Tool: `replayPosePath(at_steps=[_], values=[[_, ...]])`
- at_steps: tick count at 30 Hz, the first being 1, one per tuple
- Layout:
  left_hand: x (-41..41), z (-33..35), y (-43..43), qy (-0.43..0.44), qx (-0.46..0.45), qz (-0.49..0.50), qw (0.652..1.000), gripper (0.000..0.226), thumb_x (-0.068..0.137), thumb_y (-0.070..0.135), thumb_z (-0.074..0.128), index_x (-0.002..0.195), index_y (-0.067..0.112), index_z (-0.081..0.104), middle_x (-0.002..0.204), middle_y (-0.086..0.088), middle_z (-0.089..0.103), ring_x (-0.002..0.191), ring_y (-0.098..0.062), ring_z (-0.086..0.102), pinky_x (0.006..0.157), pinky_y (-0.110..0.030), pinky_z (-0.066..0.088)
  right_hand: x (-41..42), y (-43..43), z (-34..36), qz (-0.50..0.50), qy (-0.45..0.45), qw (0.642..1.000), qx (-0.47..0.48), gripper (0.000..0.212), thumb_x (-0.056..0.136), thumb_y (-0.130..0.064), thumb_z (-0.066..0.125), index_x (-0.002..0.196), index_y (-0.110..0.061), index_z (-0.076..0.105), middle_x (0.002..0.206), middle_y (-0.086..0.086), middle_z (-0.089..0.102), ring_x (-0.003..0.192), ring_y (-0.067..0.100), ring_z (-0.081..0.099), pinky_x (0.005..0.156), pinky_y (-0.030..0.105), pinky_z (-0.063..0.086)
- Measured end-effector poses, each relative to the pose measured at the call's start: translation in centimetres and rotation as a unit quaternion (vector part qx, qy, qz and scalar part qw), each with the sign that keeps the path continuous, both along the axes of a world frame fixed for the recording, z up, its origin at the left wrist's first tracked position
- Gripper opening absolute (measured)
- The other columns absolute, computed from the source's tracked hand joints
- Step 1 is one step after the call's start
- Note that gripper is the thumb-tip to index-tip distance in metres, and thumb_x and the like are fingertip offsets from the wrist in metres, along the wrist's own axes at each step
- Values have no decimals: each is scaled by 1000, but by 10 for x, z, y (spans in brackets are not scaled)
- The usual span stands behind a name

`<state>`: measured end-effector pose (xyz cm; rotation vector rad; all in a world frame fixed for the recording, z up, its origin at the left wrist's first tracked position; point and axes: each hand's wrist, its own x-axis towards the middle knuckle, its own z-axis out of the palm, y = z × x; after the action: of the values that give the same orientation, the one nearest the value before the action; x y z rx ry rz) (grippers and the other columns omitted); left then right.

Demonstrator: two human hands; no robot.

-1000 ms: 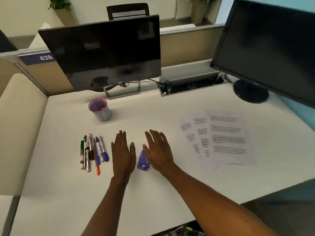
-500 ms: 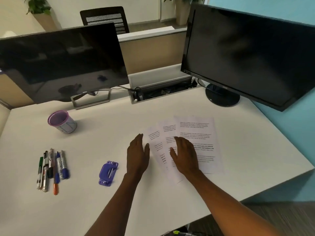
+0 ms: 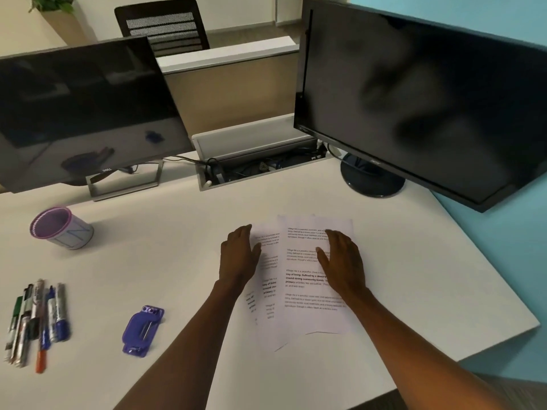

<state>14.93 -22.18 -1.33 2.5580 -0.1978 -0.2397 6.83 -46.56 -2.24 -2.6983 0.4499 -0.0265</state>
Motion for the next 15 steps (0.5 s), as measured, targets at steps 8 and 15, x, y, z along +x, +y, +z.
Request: replayPosePath(at_steps=[8, 15], values=[[43, -10, -3, 42, -70, 103, 991, 51, 99, 12, 68, 146, 3, 55, 142, -19, 56, 125, -36, 60, 109, -44, 49, 41, -43, 4, -66, 82, 994, -1, 70, 100, -42, 58, 156, -11, 30, 158, 13, 37, 143, 31, 38, 115, 44, 39], [60, -21, 0, 73, -102, 155, 980, 56, 89, 9, 80, 142, 5, 62, 128, -20, 64, 111, -32, 67, 92, -28, 43, 58, -45, 5, -67, 122, 990, -19, 72, 96, -40, 65, 153, -10, 33, 154, 13, 39, 140, 31, 37, 111, 41, 41]])
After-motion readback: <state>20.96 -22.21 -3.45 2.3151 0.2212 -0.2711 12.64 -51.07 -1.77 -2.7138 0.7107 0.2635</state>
